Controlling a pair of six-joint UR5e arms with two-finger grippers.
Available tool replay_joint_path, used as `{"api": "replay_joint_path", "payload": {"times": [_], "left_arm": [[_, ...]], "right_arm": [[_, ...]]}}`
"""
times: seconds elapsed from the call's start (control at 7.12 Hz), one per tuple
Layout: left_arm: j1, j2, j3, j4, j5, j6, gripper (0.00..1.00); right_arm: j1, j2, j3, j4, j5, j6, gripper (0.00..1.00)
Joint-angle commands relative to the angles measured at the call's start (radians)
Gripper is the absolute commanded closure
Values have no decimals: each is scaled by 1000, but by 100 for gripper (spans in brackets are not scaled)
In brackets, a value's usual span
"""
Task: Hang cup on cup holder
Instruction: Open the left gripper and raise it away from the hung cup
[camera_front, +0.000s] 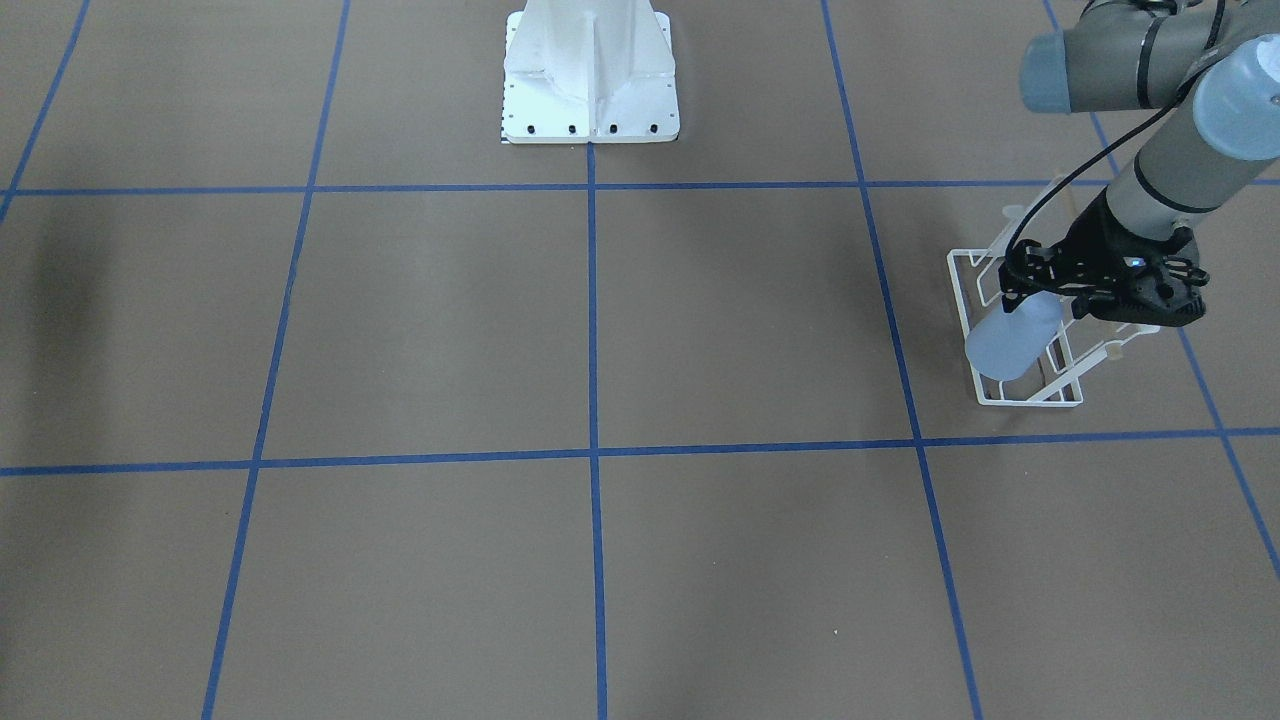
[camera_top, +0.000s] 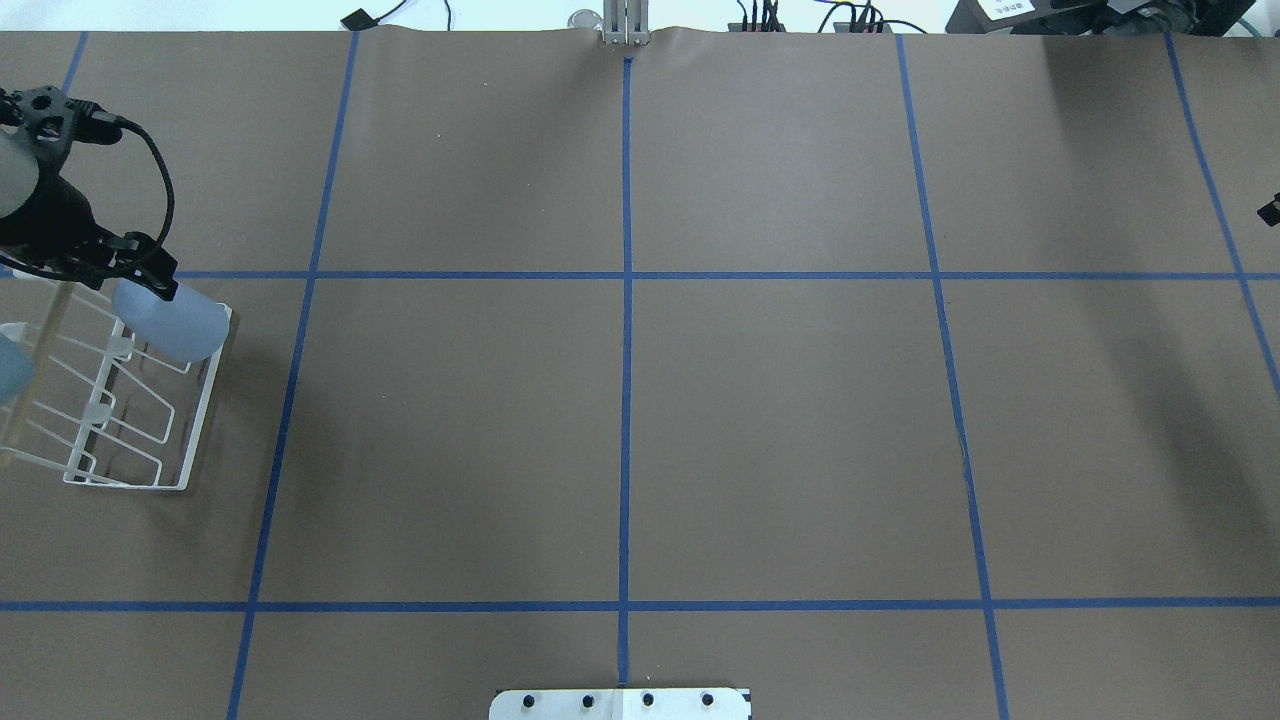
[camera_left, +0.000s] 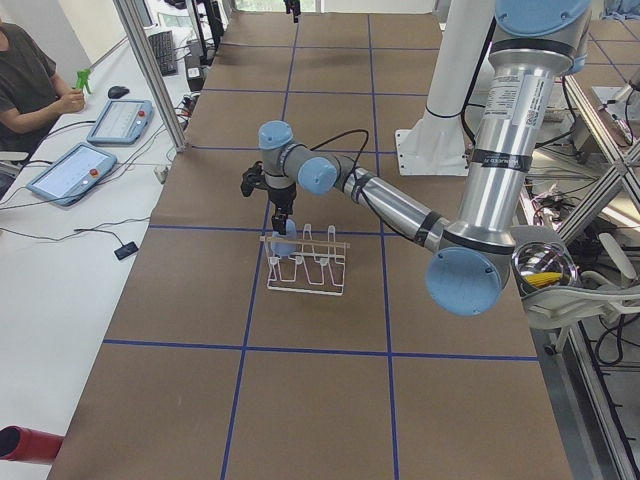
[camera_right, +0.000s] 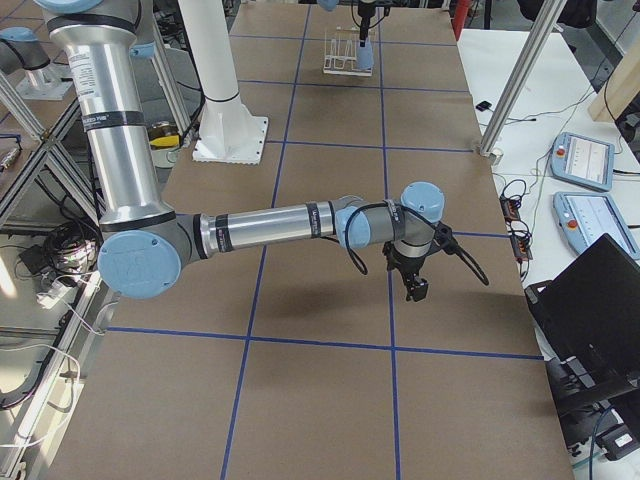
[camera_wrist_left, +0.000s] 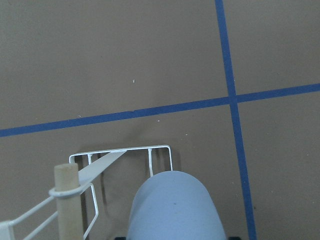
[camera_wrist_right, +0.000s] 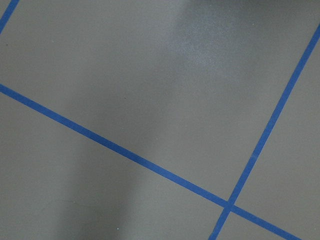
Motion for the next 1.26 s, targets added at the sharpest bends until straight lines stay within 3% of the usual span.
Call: {"api": "replay_joint_path", "payload": {"times": [0.0, 0.28, 0.56, 0.84, 1.12], "left_arm": [[-2, -20, -14, 1, -1, 0, 1], [-80, -18, -87, 14, -9, 4, 1], [-198, 11, -89, 42, -1, 185, 1], [-319, 43, -29, 92, -10, 392, 1], [-333, 119, 99, 69, -10, 401, 1]], "right_arm": [[0, 1, 11, -13, 0, 0, 0], [0, -1, 28, -18, 0, 2, 0], [23, -2, 33, -26, 1, 3, 0], [61, -20, 115, -149, -12, 2, 0], [66, -69, 120, -142, -25, 2, 0]]}}
